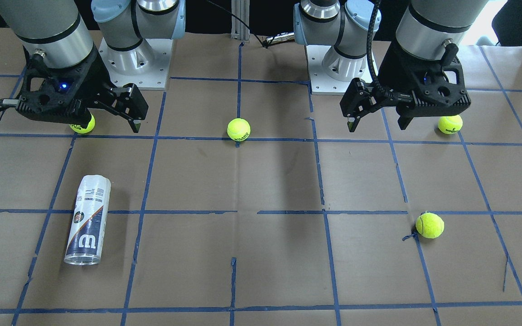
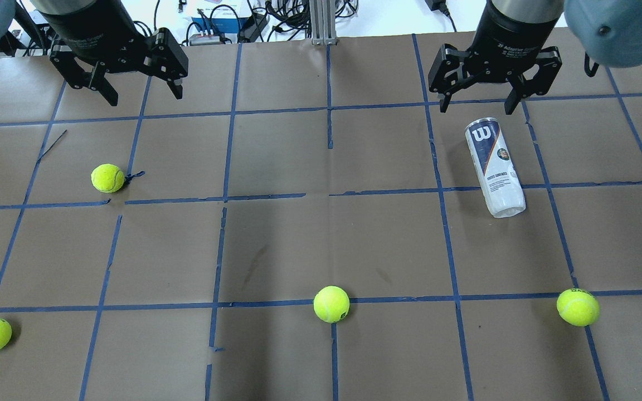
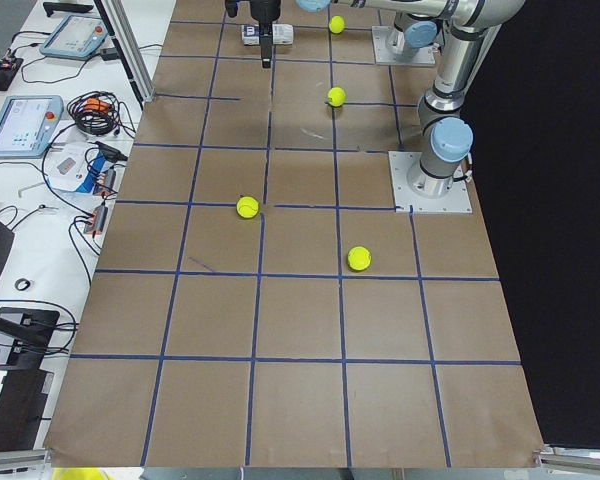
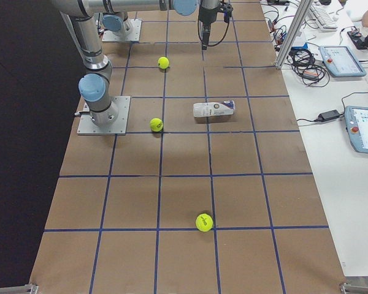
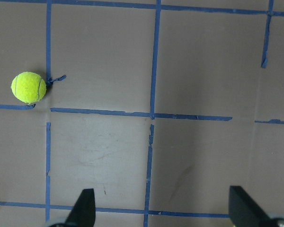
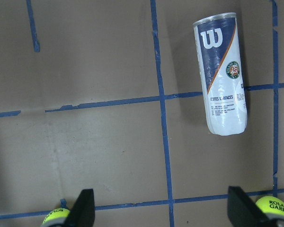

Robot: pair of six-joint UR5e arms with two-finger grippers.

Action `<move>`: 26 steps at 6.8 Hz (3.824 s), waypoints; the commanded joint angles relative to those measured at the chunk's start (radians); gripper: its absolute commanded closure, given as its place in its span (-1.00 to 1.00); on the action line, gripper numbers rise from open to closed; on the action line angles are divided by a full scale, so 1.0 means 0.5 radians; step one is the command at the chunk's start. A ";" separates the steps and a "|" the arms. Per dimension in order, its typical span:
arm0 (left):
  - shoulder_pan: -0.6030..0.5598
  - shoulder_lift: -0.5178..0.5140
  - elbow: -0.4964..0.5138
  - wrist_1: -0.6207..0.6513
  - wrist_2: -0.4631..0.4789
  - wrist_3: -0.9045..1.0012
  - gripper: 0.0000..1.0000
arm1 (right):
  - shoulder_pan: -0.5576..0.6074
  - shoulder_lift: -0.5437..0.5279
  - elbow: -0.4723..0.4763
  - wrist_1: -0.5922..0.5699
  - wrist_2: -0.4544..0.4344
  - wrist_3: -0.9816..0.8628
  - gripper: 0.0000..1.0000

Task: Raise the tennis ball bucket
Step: 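Move the right gripper toward the white Wilson tennis ball can, then lower the right gripper around the can's top end and close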

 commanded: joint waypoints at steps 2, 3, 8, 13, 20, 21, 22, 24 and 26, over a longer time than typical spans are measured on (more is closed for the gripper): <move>0.006 0.006 -0.003 0.003 0.000 0.003 -1.00 | -0.003 0.007 0.004 -0.001 0.011 -0.006 -1.00; 0.012 0.009 -0.003 0.000 -0.003 0.000 -1.00 | -0.003 0.007 0.004 0.002 0.017 -0.010 -1.00; 0.019 0.009 -0.003 0.000 0.000 0.003 -1.00 | -0.168 0.049 0.026 -0.028 -0.013 -0.421 -1.00; 0.019 0.009 -0.003 0.000 0.000 0.003 -1.00 | -0.337 0.509 0.333 -0.807 0.011 -0.699 -1.00; 0.019 0.009 -0.003 0.000 0.000 0.003 -1.00 | -0.405 0.730 0.339 -1.010 -0.047 -0.976 -1.00; 0.019 0.009 -0.003 0.000 0.000 0.003 -1.00 | -0.444 0.746 0.345 -1.010 -0.038 -0.973 -1.00; 0.019 0.009 -0.003 0.000 -0.003 0.003 -1.00 | -0.454 0.746 0.388 -1.019 -0.023 -0.952 -1.00; 0.015 0.009 -0.003 0.000 0.000 0.003 -1.00 | -0.454 0.770 0.455 -1.114 -0.016 -0.933 -1.00; 0.015 0.009 -0.003 0.000 -0.003 0.003 -1.00 | -0.457 0.783 0.541 -1.115 -0.025 -0.933 -1.00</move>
